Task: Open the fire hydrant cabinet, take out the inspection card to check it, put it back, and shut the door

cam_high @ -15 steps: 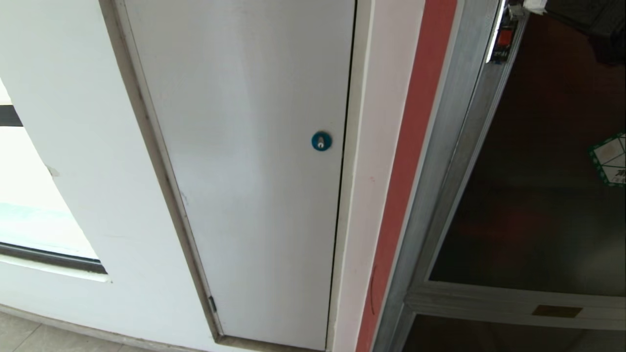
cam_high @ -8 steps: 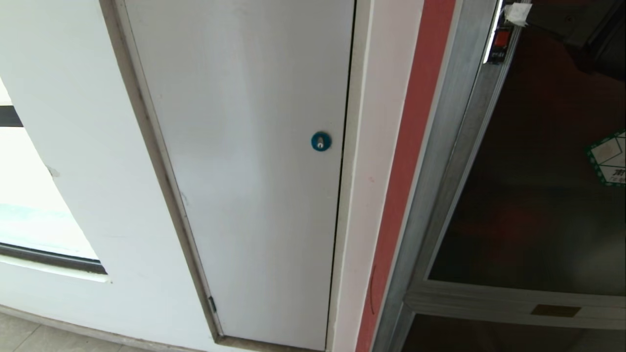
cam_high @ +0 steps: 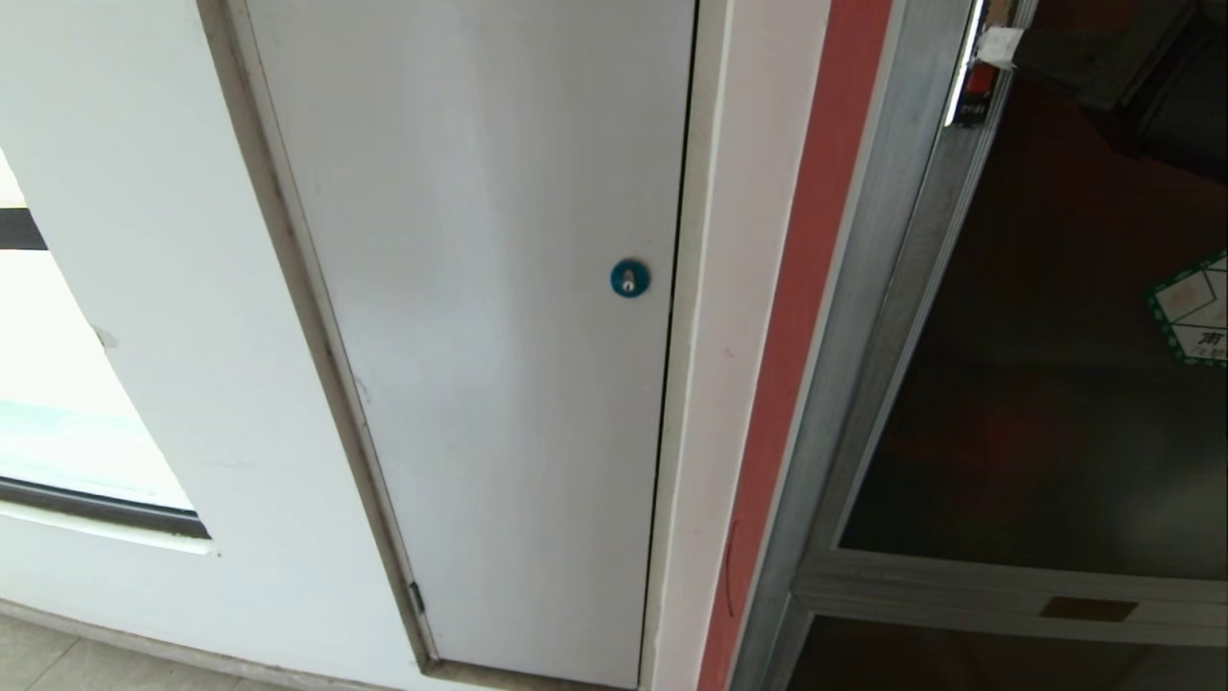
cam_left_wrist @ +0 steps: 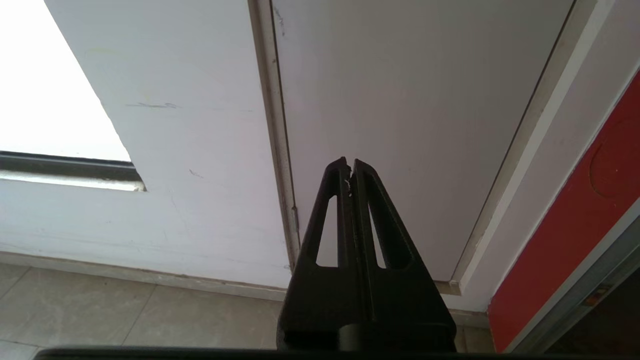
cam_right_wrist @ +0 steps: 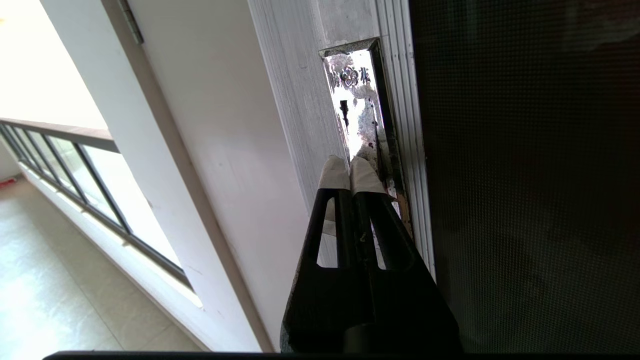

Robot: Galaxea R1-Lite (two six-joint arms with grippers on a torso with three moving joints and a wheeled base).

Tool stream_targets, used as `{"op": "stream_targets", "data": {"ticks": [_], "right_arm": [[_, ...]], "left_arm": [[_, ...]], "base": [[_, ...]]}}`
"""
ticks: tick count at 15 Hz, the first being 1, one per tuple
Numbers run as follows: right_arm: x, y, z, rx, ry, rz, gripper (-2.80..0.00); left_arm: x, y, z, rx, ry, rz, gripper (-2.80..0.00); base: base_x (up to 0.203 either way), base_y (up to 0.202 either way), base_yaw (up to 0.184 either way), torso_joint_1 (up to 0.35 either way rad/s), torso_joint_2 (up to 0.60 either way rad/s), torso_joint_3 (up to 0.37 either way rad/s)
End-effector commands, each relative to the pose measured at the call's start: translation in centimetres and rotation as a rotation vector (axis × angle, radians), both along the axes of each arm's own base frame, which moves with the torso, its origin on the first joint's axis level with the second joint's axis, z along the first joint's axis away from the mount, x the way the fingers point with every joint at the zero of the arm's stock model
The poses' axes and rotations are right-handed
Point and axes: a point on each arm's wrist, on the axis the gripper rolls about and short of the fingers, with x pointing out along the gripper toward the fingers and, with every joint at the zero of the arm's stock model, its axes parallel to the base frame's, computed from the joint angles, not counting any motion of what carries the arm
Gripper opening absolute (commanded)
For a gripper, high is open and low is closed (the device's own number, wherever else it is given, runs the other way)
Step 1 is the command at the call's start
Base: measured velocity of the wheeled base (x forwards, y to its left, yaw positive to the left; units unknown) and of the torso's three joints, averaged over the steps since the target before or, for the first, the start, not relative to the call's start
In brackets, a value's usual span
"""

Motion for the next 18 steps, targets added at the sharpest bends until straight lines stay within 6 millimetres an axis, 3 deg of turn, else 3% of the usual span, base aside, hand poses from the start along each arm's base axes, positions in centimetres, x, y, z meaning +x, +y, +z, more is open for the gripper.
{"op": "stream_targets", "data": {"ticks": [1, 10, 18], "right_arm": [[0.5, 0.0, -0.3, 0.0, 0.013, -0.006, -2.8], [1.5, -0.2, -0.9, -0.003, 0.038, -0.02, -2.8], [1.6, -0.4, -0.2, 0.0, 0.015, -0.036, -2.8]], "left_arm": [[0.0, 0.0, 0.0, 0.0, 0.001, 0.0, -2.8], [0.0, 0.0, 0.0, 0.0, 0.001, 0.0, -2.8], [0.0, 0.0, 0.0, 0.0, 0.001, 0.0, -2.8]], "base": [[0.0, 0.0, 0.0, 0.0, 0.0, 0.0], [0.0, 0.0, 0.0, 0.0, 0.0, 0.0], [0.0, 0.0, 0.0, 0.0, 0.0, 0.0]]}}
